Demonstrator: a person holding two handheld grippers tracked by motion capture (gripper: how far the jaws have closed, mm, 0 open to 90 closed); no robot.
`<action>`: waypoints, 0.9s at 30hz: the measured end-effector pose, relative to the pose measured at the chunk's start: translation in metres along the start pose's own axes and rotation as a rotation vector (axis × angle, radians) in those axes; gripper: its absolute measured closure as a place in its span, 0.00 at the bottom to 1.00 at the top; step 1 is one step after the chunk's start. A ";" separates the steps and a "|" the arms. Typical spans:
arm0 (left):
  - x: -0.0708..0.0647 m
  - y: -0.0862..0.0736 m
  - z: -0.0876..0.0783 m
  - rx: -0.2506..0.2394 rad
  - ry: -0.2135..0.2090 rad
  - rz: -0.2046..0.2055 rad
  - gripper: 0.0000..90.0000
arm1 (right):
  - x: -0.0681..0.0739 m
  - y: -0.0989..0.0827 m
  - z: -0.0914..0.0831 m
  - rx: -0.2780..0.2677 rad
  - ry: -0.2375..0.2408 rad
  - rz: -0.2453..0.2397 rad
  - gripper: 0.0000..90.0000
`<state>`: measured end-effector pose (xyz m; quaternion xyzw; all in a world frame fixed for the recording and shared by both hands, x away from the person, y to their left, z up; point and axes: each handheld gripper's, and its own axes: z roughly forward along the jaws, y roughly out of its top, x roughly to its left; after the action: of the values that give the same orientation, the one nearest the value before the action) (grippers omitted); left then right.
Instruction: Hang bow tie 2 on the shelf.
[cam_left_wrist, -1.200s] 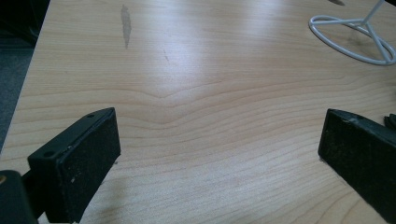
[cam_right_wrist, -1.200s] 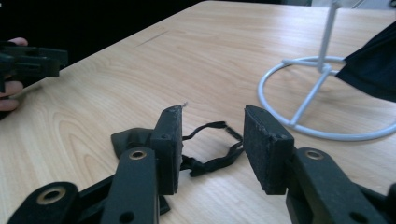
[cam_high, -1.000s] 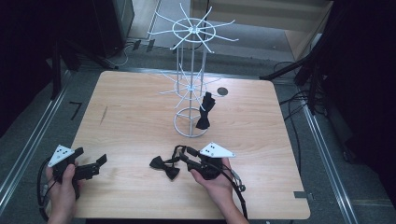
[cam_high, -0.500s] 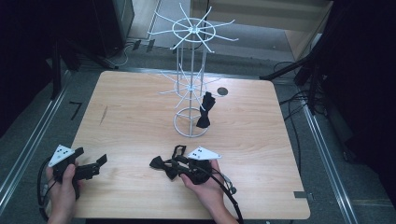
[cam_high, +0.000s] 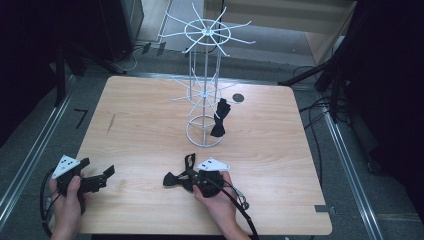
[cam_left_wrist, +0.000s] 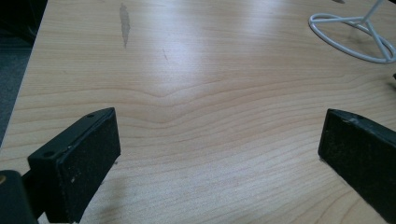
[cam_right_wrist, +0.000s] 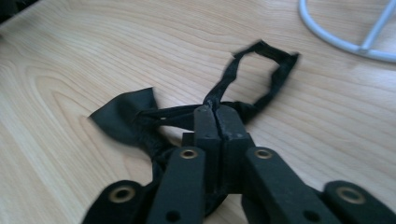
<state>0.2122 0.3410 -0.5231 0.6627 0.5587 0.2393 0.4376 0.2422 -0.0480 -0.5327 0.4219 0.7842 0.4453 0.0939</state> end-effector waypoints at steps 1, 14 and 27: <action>0.000 0.000 0.000 0.000 0.000 0.000 0.00 | -0.001 0.000 -0.001 0.003 -0.012 -0.020 1.00; 0.000 0.000 0.000 0.003 0.001 0.000 0.00 | -0.012 0.012 -0.025 -0.100 -0.127 -0.198 1.00; 0.000 0.000 0.000 -0.001 0.000 -0.003 0.00 | -0.030 0.019 -0.050 -0.161 -0.021 -0.164 1.00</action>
<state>0.2120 0.3415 -0.5230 0.6615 0.5597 0.2388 0.4382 0.2461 -0.0962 -0.4956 0.3519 0.7767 0.4934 0.1719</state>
